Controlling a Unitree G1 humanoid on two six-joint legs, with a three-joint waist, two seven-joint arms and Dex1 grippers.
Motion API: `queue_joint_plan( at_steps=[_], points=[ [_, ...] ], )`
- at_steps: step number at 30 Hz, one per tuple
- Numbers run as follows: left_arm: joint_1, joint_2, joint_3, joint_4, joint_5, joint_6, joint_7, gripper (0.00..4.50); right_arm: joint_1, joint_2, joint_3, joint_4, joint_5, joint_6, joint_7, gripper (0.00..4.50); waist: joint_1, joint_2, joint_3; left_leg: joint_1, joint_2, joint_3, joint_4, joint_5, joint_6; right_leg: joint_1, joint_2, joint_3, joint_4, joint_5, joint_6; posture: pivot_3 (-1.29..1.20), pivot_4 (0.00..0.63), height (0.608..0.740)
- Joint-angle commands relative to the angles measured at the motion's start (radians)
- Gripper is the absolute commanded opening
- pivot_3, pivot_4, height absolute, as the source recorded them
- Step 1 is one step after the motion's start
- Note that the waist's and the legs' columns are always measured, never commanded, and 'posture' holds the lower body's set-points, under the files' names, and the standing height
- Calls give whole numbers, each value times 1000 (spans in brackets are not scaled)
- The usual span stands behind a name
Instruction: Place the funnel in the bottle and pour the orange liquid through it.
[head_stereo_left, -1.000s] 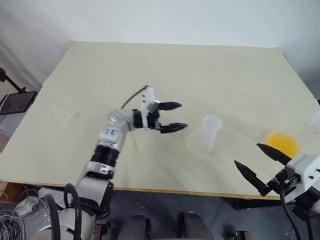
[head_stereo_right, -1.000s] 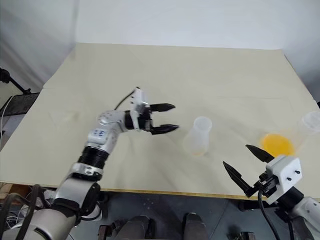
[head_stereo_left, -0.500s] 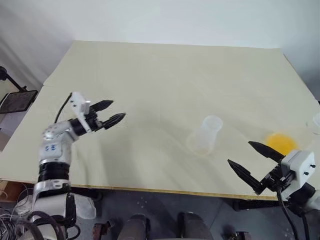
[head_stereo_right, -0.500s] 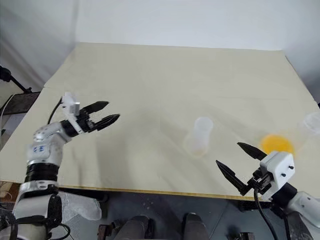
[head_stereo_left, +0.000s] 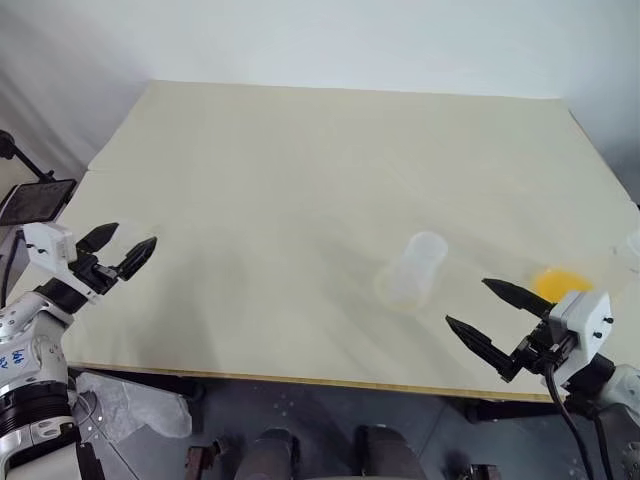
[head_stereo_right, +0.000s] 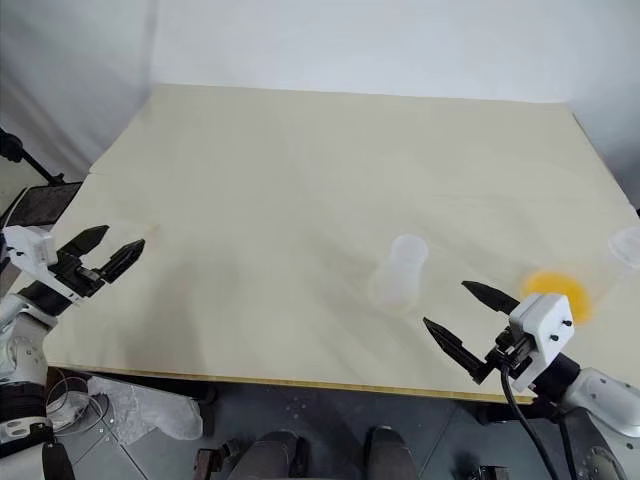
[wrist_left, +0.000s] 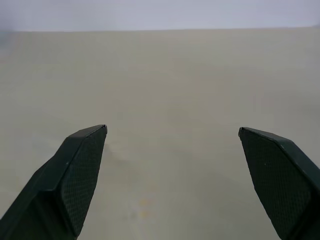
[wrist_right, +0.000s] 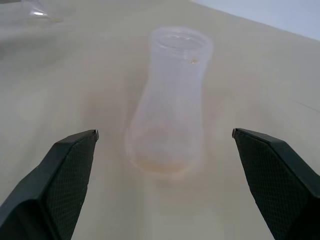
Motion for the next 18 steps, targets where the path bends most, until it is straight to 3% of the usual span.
queue_joint_plan(
  at_steps=[1, 11, 18],
  points=[
    [-25, 26, 17, -13, -17, 51, 64, 4484, -6, -14, -7, -7, 7, 1, 7, 4500, -1, 0, 0, 0, 0, 0, 0, 0, 0, 0, 0, 0, 0, 0, 0, 0, 150, 740],
    [-93, 79, 13, 54, 2, 181, 188, 4484, 6, -17, -25, -10, 9, 3, 14, 4500, -6, 0, 0, 0, 0, 0, -2, 0, 0, 0, 1, -1, 2, 0, 0, 0, 150, 740],
    [-182, 96, -55, 172, 46, 233, 222, 4484, 16, -23, -32, -21, 12, 10, 14, 4500, -3, 0, 0, 0, 0, 0, -1, 0, 0, 0, 1, -1, 2, 0, 0, 0, 150, 740]
  ],
)
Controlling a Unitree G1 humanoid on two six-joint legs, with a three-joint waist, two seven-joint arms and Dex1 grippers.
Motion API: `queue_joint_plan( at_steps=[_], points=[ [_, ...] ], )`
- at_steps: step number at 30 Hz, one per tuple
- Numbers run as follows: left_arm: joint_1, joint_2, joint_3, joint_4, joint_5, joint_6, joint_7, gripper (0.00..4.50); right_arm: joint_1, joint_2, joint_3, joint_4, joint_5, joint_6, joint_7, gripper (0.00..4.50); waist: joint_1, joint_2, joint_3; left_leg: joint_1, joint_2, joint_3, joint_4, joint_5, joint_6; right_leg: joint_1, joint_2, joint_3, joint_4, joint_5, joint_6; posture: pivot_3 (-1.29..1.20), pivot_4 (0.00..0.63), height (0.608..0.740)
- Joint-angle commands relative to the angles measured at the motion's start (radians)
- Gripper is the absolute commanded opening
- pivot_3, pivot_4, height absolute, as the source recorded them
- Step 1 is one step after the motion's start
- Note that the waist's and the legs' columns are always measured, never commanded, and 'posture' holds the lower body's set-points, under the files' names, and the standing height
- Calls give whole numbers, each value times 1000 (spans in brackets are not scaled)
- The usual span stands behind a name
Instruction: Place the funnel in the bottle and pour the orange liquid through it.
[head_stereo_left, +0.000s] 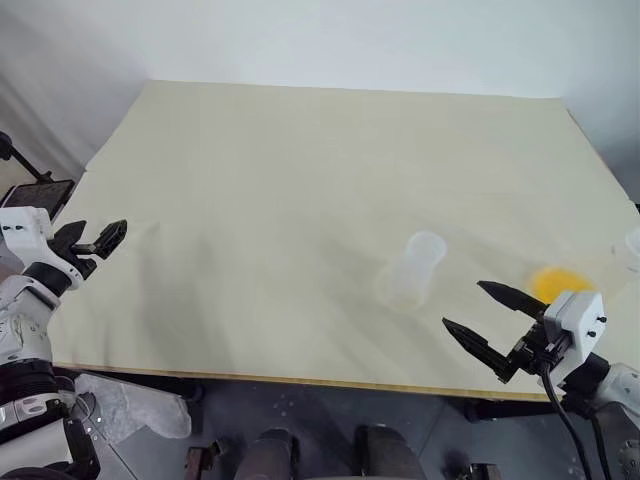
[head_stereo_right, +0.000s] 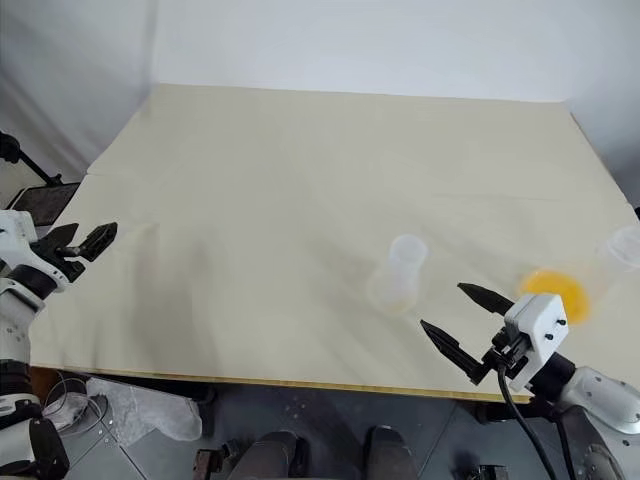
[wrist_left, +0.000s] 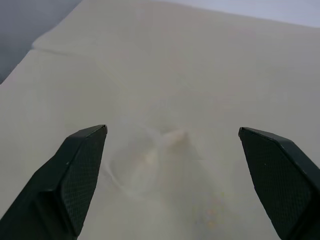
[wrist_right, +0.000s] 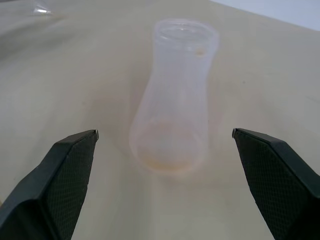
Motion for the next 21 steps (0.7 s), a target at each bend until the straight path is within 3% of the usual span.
queue_joint_plan(
  at_steps=[1, 10, 14, 21],
  points=[
    [-63, 33, -45, 71, 41, -5, 0, 4484, 7, -19, -35, -29, 14, -2, 7, 4500, 2, 0, 0, 0, 0, 0, 0, 0, 0, 0, 0, 0, 0, 0, 0, 0, 150, 740],
    [-249, 29, -148, 341, 124, -85, -46, 4484, 24, -21, -45, -46, 14, 1, 1, 4500, 0, -1, 0, 0, -1, 0, 0, 0, 0, 0, 1, -4, 0, 0, 0, 0, 150, 740],
    [-299, 39, -158, 422, 137, -88, -59, 3622, 37, -15, -57, -62, 15, 1, -11, 4500, -4, -1, 0, 0, -1, 1, 0, 0, 0, -1, 2, -7, 1, 0, 0, 0, 150, 740],
    [-339, 71, -162, 484, 151, -91, -92, 1344, 58, -14, -69, -69, 11, -4, -23, 4500, -2, -1, 0, -1, -1, 1, 0, 0, 0, -1, 1, -8, 1, 0, 0, 0, 150, 740]
  ],
)
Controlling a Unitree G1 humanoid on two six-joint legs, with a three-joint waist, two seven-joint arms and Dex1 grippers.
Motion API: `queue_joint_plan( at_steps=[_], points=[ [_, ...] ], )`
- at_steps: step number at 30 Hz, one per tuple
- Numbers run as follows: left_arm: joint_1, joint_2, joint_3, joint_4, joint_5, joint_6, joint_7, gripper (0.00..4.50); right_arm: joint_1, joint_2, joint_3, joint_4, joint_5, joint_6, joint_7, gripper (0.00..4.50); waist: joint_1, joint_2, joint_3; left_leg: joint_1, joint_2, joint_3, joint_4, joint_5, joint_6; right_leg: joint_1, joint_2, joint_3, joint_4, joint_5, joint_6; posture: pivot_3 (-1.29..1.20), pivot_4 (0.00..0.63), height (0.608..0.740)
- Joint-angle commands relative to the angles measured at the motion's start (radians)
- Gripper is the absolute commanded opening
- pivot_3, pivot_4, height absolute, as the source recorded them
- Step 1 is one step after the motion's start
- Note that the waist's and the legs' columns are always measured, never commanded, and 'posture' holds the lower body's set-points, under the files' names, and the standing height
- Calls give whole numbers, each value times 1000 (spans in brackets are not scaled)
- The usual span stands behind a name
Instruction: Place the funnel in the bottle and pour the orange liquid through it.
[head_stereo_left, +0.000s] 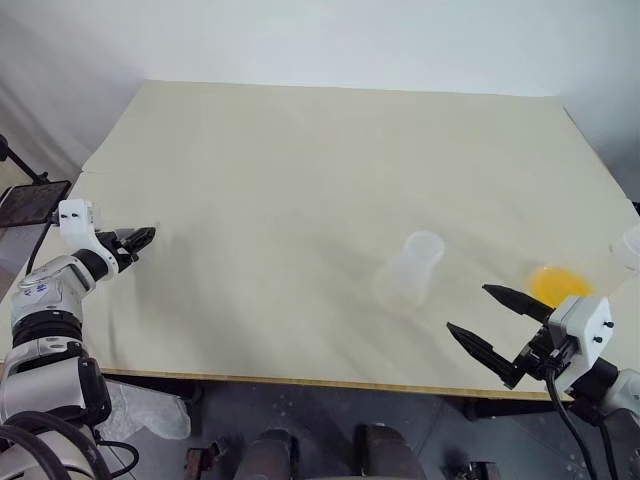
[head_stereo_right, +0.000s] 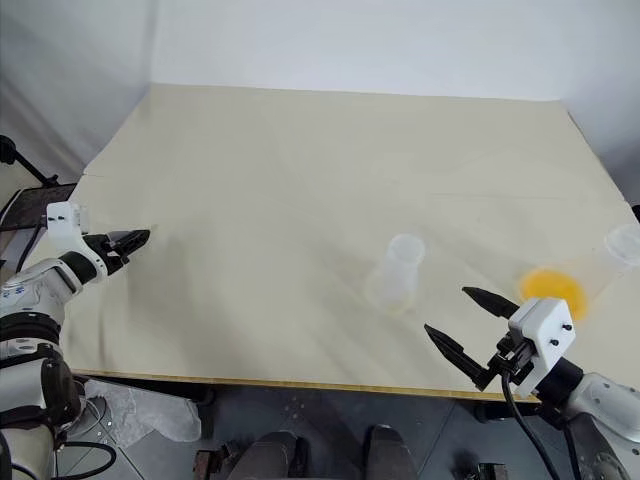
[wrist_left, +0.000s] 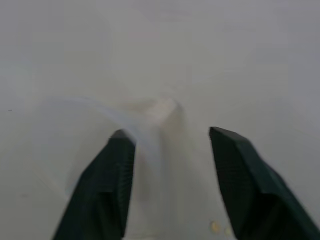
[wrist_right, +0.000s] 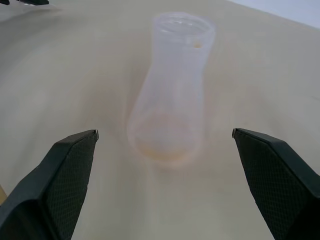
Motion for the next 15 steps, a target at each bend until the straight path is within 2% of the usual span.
queue_joint_plan(
  at_steps=[1, 4, 11, 15],
  points=[
    [-32, 31, 3, -8, 2, -9, -20, 1000, -3, -2, -33, -33, 7, -10, -9, 4500, 1, 0, 0, 0, 0, 0, 0, 0, 0, 0, 0, 0, 0, 0, 0, 0, 150, 740],
    [-43, 30, -7, -34, 5, -7, -36, 80, -9, -1, -29, -28, 3, -13, -15, 4500, 4, 0, 0, 0, 0, 0, 0, 0, 0, 0, 0, 0, 0, 0, 0, 0, 150, 740],
    [-93, -31, -54, -195, -15, 17, -123, 33, -45, -1, -14, -3, -12, -20, -20, 4500, 5, -1, 0, -1, 0, -1, 2, 0, 0, 0, -1, 0, 0, 0, 0, 0, 150, 740],
    [-193, -163, -138, -326, -48, -36, -289, 33, -57, 9, -32, 7, -6, -30, -21, 4500, 15, -1, 1, -3, -1, -3, 4, 0, 0, 1, 2, -1, 1, 0, 0, 0, 150, 740]
  ],
)
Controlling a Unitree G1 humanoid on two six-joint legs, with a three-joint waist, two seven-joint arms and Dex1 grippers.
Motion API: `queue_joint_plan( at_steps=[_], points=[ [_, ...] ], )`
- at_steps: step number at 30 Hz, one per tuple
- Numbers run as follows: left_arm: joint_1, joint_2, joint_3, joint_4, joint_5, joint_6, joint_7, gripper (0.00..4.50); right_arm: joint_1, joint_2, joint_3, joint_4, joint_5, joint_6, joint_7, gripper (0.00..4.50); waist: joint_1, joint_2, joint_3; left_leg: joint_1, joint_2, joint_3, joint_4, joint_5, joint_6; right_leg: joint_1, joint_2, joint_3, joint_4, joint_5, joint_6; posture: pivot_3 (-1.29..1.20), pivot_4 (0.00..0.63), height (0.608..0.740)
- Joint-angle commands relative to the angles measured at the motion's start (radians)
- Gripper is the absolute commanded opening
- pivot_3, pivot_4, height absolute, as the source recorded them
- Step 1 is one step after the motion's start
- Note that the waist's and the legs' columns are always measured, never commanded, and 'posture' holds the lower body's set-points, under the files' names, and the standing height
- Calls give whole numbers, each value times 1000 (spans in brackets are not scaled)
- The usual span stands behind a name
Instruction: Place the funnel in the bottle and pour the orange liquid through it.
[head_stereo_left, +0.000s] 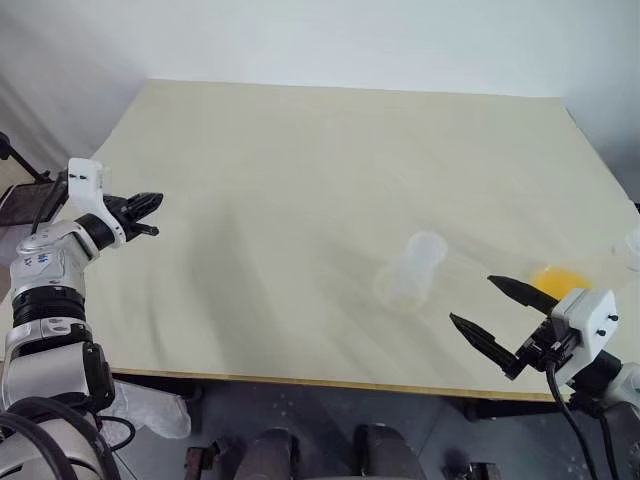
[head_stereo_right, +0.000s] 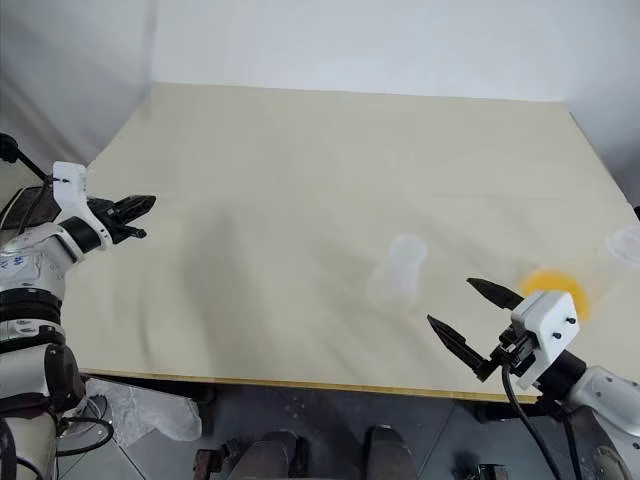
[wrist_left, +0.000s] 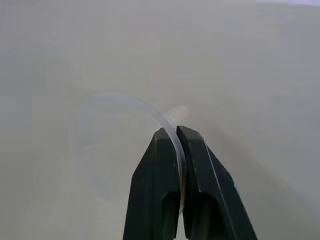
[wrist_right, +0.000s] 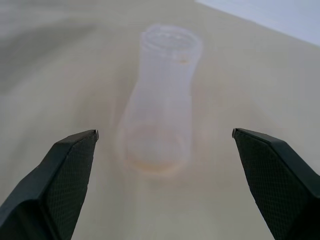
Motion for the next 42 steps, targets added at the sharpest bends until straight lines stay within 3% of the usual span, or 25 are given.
queue_joint_plan(
  at_steps=[1, 8, 17, 29, 42],
  points=[
    [-94, -96, -58, -134, -55, -43, -139, 33, -12, 7, -46, -10, 23, -27, 0, 4500, 7, 0, 0, -2, -1, -2, 2, 0, 1, 0, 0, 0, 0, 0, 0, 0, 150, 740],
    [-264, -319, -214, -126, -36, -82, -346, 33, 49, 19, -153, -28, 68, -48, 32, 4500, -3, 0, 1, -2, -3, 0, 2, -1, 3, 0, 1, -1, -1, 1, 2, 0, 150, 740],
    [-429, -497, -300, 20, -13, -231, -577, 33, 172, 120, -183, -138, 69, -69, -32, 4500, -5, -1, 2, 1, 0, 7, 2, -1, 4, 0, 4, 1, -1, 1, 3, 0, 150, 740],
    [-548, -582, -399, 229, 155, -535, -669, 33, 330, 280, -121, -248, -34, -153, -109, 4500, -3, -1, 2, 1, -1, 9, 2, -2, 6, 0, 4, 5, -2, 1, 3, 0, 150, 740],
    [-624, -584, -366, 324, 200, -597, -656, 33, 398, 323, -97, -277, -64, -204, -144, 4500, -4, -1, 3, 1, -1, 10, 2, -3, 8, -1, 4, 5, -2, 1, 4, 0, 150, 740]
  ],
)
